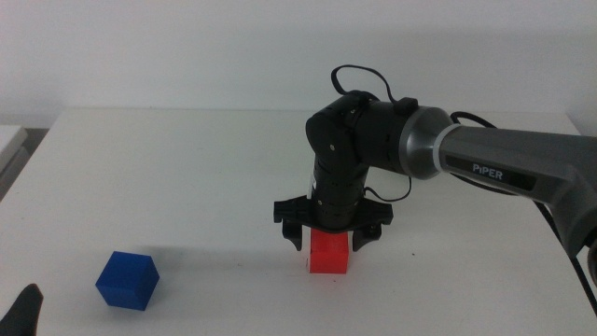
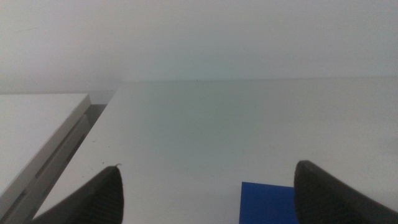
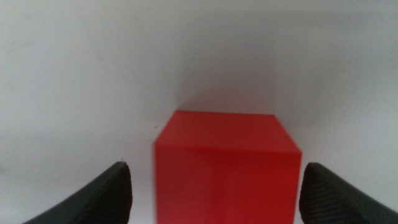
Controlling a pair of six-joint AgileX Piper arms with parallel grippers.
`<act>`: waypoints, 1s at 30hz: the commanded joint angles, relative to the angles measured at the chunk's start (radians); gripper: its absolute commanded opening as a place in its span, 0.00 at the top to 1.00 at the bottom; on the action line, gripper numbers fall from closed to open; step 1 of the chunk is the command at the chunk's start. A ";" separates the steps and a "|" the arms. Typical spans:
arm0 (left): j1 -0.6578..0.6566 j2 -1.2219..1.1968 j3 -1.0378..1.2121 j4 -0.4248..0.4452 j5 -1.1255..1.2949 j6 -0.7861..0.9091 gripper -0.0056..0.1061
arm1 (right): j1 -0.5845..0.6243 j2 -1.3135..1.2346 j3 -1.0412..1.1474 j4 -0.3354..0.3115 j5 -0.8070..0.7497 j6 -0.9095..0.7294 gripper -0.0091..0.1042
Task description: Stack red cubes first, then green, then blue cubes in a specific spot.
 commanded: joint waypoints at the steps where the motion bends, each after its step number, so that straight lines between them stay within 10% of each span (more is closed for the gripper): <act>1: -0.001 -0.003 0.000 0.003 -0.013 0.001 0.11 | -0.004 -0.033 -0.021 0.009 0.007 -0.042 0.11; 16: -0.001 -0.003 0.000 0.003 -0.013 0.001 0.11 | -0.350 -0.038 -0.324 -0.057 0.174 -0.333 0.13; 30: -0.001 -0.003 0.000 0.003 -0.013 0.001 0.11 | -0.436 0.292 -0.720 -0.063 0.174 -0.512 0.16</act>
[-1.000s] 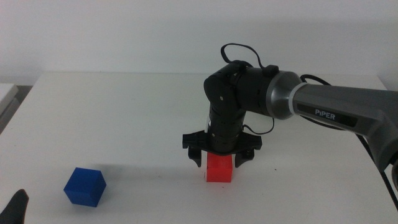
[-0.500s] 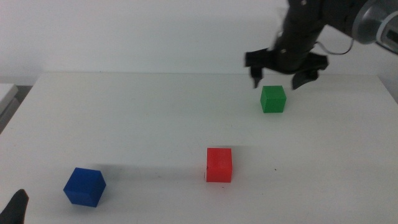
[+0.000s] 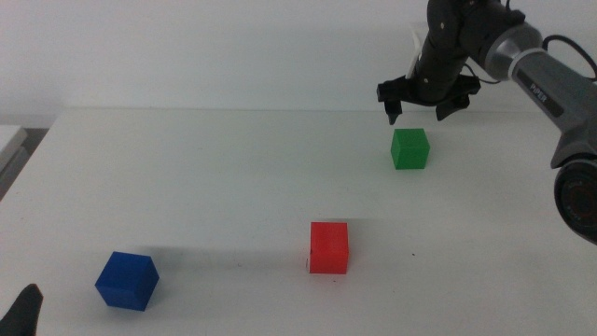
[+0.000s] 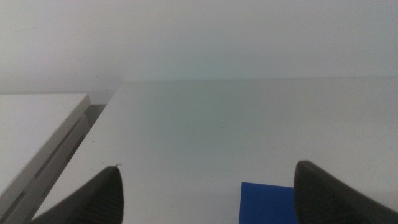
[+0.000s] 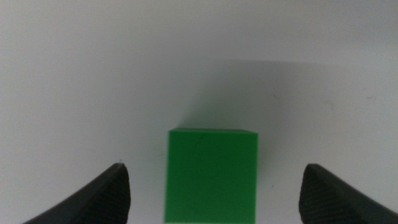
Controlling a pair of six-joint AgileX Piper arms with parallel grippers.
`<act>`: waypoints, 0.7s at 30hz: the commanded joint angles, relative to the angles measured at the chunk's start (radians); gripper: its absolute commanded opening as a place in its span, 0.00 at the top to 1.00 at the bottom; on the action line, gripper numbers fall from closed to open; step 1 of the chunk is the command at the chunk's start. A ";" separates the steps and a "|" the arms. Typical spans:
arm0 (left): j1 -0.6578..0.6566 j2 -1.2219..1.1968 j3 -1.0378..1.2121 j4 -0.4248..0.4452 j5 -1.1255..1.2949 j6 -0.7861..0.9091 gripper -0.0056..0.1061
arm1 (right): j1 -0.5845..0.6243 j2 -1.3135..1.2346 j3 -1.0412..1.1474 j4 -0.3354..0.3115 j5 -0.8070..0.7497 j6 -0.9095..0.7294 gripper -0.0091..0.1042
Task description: Stack red cubes first, then green, then blue cubes in a specific spot.
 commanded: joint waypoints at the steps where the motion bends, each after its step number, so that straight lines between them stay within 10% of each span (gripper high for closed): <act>1: -0.001 -0.003 0.000 0.003 -0.013 0.001 0.11 | -0.016 0.015 -0.023 0.000 0.004 -0.018 0.16; 14: -0.001 -0.003 0.000 0.003 -0.013 0.003 0.11 | -0.017 0.078 -0.021 0.054 0.004 -0.018 0.25; 21: -0.001 -0.003 0.000 0.003 -0.013 0.001 0.11 | -0.017 0.107 -0.021 0.035 0.004 -0.018 0.48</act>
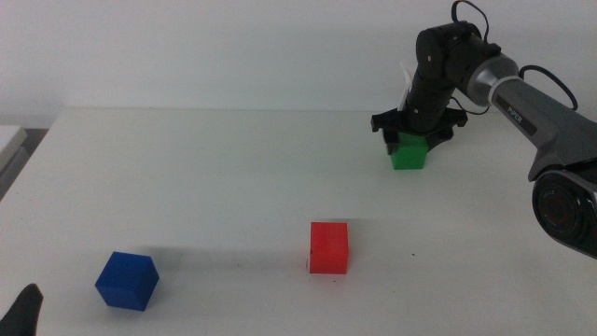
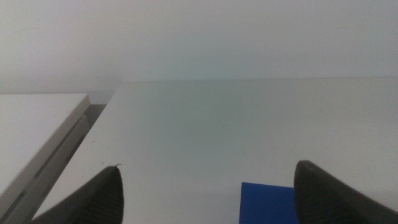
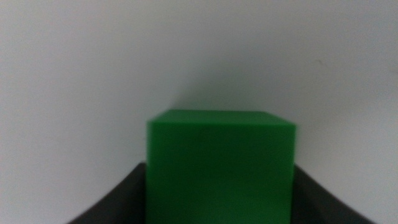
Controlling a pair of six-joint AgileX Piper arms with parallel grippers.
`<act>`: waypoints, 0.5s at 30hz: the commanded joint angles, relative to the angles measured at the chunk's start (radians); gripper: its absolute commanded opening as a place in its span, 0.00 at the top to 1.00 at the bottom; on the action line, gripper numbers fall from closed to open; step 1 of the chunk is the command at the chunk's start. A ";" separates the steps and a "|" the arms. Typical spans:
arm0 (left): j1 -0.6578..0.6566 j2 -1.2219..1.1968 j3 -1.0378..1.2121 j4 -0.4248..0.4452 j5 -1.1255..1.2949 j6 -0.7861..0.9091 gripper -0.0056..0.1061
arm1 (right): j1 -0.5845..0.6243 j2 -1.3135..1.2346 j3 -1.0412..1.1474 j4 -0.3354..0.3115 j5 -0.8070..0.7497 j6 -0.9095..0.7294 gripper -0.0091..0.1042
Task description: Stack red cubes first, then green, then blue cubes in a specific spot.
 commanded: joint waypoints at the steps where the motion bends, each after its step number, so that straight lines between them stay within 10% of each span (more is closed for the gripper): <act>1: -0.001 -0.003 0.000 0.003 -0.013 0.001 0.11 | -0.008 -0.003 -0.009 -0.027 -0.001 -0.006 0.62; 3: -0.001 -0.003 0.000 0.003 -0.013 0.001 0.11 | -0.008 -0.014 -0.009 -0.038 -0.001 -0.009 0.93; 9: -0.001 -0.003 0.000 0.003 -0.013 0.001 0.11 | 0.045 -0.147 0.054 -0.056 -0.001 0.057 0.92; 15: -0.001 -0.003 0.000 0.003 -0.013 0.001 0.11 | 0.265 -0.385 0.360 -0.266 -0.001 0.301 0.92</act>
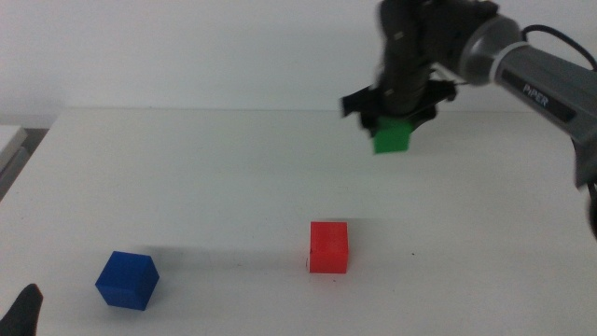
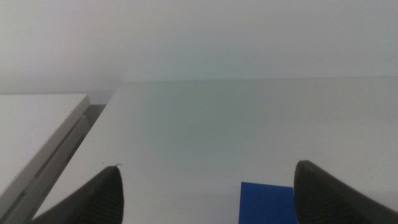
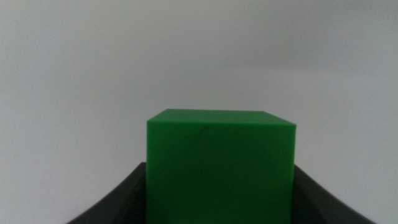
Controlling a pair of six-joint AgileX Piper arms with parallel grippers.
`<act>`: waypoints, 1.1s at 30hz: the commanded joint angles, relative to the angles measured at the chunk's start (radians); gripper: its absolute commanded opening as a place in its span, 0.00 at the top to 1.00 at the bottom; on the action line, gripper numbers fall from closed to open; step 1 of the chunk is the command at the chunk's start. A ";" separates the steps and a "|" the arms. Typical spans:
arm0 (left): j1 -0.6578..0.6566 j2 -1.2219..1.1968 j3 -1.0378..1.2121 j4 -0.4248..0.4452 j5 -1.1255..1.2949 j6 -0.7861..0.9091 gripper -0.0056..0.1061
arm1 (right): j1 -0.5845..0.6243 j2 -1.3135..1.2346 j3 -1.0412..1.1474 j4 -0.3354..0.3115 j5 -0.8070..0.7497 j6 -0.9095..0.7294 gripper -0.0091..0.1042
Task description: Stack red cubes first, then green, then blue cubes in a specific spot.
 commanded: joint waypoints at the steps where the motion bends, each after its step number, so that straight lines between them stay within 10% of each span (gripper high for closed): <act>1: -0.001 -0.003 0.000 0.003 -0.013 0.001 0.11 | 0.095 -0.096 0.121 -0.072 0.005 0.129 0.92; 13: -0.001 -0.003 0.000 0.003 -0.013 0.003 0.11 | 0.327 -0.263 0.388 -0.051 0.005 0.430 0.92; 33: -0.001 -0.003 0.000 0.003 -0.015 0.003 0.11 | 0.350 -0.251 0.503 -0.076 -0.173 0.511 0.92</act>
